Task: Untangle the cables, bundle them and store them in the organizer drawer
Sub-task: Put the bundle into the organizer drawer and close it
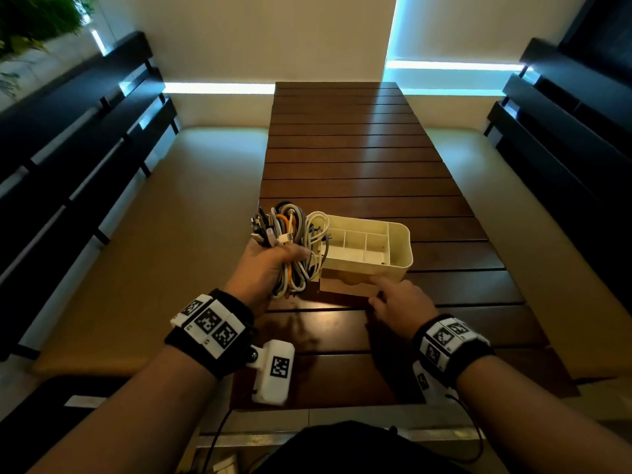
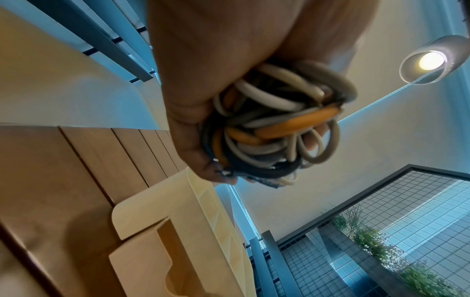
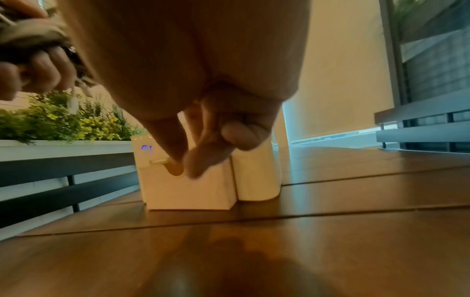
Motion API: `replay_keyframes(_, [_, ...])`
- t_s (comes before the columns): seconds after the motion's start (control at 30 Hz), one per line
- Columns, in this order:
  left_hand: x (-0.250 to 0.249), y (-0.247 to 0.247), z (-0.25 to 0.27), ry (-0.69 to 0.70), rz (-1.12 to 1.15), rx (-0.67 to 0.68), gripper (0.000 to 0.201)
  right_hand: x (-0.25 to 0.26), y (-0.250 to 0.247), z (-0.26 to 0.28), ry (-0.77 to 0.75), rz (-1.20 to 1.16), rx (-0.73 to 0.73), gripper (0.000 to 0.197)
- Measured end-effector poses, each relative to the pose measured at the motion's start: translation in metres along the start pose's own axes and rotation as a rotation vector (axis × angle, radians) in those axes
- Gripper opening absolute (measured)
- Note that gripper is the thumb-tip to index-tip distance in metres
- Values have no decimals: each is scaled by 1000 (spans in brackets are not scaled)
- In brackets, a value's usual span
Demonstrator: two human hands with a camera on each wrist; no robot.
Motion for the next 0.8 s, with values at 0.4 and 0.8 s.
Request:
replay_keyframes(0.4, [7,6,-3,1,-84,43,28,2,1,1,78,-164,192,14])
replay_keyframes(0.8, [70,62,11,73,-615,239,84,-11,13,24,35,-123,351,9])
Point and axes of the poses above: each hand's wrist, its own z-axis away from the middle knuckle, its own y-axis out of the palm, x = y × z, the point moved 7 cm from there along -z, towards the middle knuckle, and after that the axes turned 10 degrees about -x, right-handed, at the moved point
